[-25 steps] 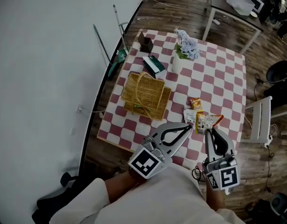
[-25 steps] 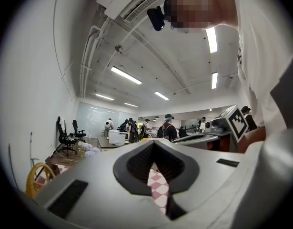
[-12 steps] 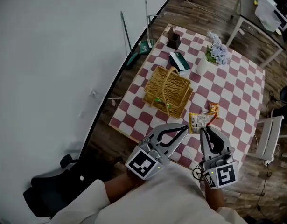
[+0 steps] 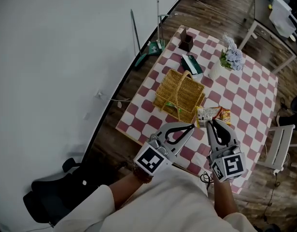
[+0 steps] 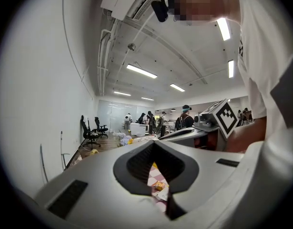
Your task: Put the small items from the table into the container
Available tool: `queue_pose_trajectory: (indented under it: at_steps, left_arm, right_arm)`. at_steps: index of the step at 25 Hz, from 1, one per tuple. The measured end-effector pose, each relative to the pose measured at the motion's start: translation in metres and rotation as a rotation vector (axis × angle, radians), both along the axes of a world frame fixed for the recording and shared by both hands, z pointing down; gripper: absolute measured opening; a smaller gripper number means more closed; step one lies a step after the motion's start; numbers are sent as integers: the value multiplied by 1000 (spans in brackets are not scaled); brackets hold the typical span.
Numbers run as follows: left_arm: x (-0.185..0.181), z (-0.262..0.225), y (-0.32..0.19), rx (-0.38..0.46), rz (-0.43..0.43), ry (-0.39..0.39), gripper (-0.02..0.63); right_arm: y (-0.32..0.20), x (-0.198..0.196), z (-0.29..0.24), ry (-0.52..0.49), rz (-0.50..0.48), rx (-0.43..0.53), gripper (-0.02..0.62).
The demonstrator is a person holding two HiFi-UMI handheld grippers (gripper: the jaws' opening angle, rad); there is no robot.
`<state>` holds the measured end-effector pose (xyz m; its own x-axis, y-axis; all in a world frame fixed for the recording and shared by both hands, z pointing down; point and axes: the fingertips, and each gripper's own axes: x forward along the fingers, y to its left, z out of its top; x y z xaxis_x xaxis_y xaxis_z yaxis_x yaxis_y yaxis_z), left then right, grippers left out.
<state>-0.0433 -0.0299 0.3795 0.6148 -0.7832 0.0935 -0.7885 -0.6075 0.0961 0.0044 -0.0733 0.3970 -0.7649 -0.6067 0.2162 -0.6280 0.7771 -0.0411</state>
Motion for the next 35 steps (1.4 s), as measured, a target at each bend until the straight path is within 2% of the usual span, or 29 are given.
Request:
queue_pose_trajectory:
  at_steps: [4, 10, 21, 28, 31, 35]
  left_arm:
    - [-14, 20, -20, 32, 6, -57, 28]
    - [-35, 56, -46, 21, -16, -79, 28]
    - [-55, 111, -81, -62, -52, -105, 28]
    - [-59, 131, -84, -108, -67, -111, 28]
    - [-60, 131, -82, -111, -71, -100, 28]
    - [-57, 116, -77, -94, -69, -67, 28]
  right_arm:
    - [-25, -19, 30, 46, -14, -6, 63]
    - [-58, -54, 85, 137, -54, -78, 63]
    - [-89, -96, 148, 261, -121, -205, 63]
    - [-95, -110, 168, 346, -144, -228, 67]
    - [-97, -110, 166, 340, -136, -223, 75]
    - [-97, -96, 141, 258, -95, -192, 80]
